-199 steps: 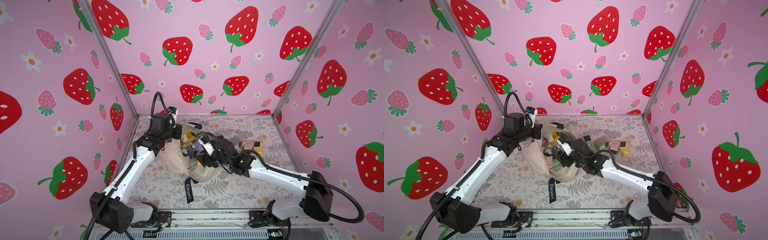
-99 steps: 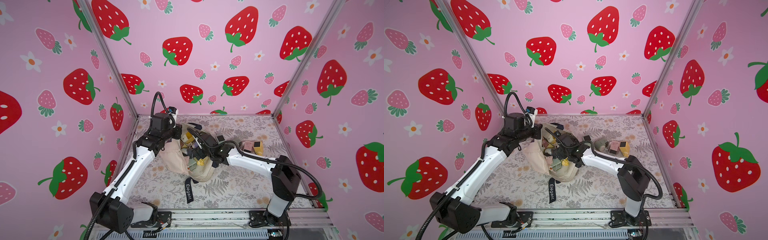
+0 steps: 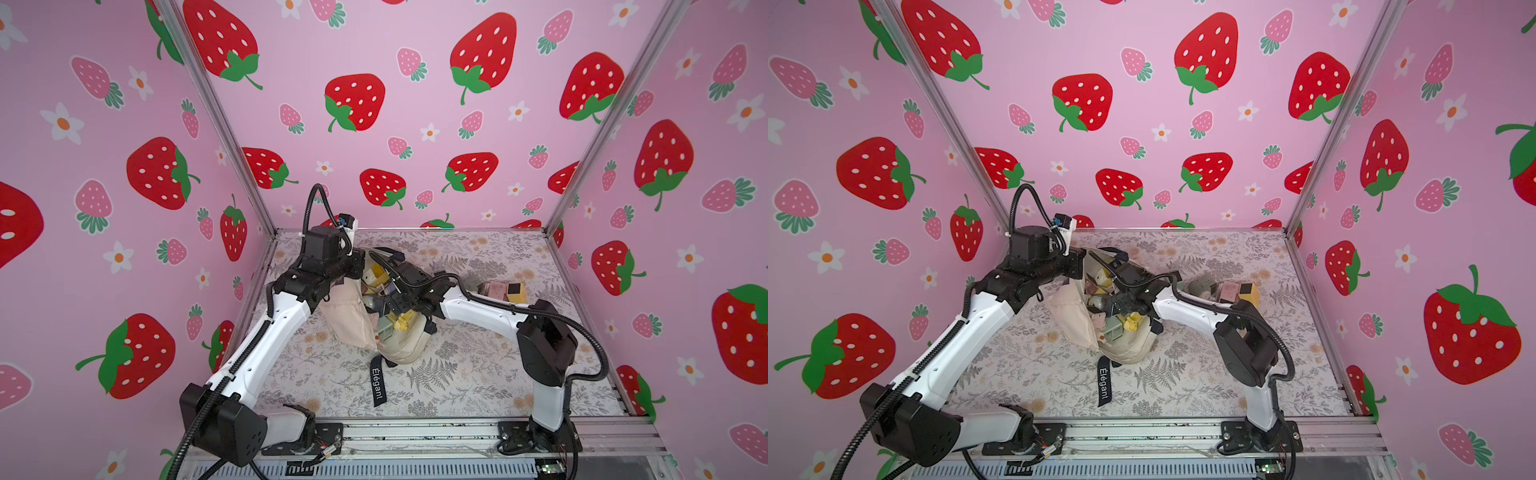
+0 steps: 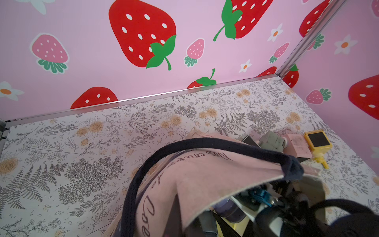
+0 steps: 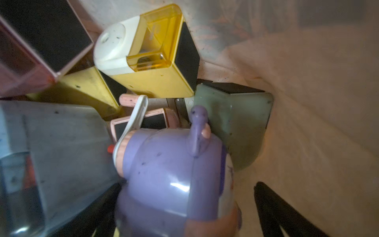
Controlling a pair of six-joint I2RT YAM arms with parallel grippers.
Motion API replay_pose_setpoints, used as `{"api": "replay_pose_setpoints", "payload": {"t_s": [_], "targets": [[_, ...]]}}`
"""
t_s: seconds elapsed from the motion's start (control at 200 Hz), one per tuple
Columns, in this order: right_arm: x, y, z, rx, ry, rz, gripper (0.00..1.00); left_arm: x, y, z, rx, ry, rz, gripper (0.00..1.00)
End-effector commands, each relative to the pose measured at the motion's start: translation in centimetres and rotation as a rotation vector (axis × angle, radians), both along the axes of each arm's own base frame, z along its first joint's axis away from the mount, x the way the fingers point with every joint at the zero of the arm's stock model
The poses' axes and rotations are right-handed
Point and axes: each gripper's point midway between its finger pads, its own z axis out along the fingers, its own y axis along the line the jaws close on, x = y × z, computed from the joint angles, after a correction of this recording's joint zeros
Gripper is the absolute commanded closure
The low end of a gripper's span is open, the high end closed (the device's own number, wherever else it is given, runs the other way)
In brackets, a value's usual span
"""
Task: Take out the pencil sharpeners from the tote bags
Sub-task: Pick up the pencil sharpener from the canvas bag.
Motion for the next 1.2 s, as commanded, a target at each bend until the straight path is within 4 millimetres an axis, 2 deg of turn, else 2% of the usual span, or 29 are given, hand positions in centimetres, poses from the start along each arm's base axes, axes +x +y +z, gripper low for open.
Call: {"api": "replay_pose_setpoints", "payload": {"t_s": [0.0, 0.09, 0.235, 0.395, 0.505, 0.705, 0.88, 0.915, 1.035, 1.196], "targets": [[0.6, -0.8, -2.4, -0.063, 0.065, -0.021, 0.0, 1.0, -0.2, 4.1, -0.03, -0.141, -0.001, 1.0], [1.0, -0.6, -3.1, -0.072, 0.074, -0.023, 0.01, 1.0, -0.2, 4.0, -0.03, -0.14, 0.0, 1.0], [1.1, -0.5, -3.0, -0.069, 0.07, -0.025, 0.1, 1.0, -0.2, 4.0, -0.03, -0.14, 0.0, 1.0], [0.8, -0.5, -2.1, -0.048, 0.06, -0.013, 0.25, 1.0, -0.2, 4.1, -0.029, -0.142, -0.001, 1.0], [0.2, -0.3, -0.8, -0.027, 0.036, 0.009, 0.27, 1.1, 0.0, 4.0, -0.027, -0.141, 0.004, 1.0], [-2.0, -0.1, 2.7, 0.031, -0.007, 0.099, 0.31, 1.2, 0.2, 3.8, -0.025, -0.137, 0.011, 1.0], [-5.5, -0.1, 6.6, 0.169, -0.022, 0.217, 0.33, 1.4, 0.3, 3.8, -0.028, -0.134, 0.019, 1.0], [-6.2, -0.1, 7.9, 0.211, -0.043, 0.243, 0.33, 1.3, 0.3, 3.8, -0.029, -0.135, 0.018, 1.0], [-8.3, -1.2, 10.2, 0.288, -0.063, 0.298, 0.34, 1.4, 0.3, 3.7, -0.029, -0.133, 0.017, 1.0], [-9.5, -3.5, 13.2, 0.342, -0.127, 0.306, 0.33, 1.5, 0.4, 3.5, -0.028, -0.128, 0.021, 1.0]]}}
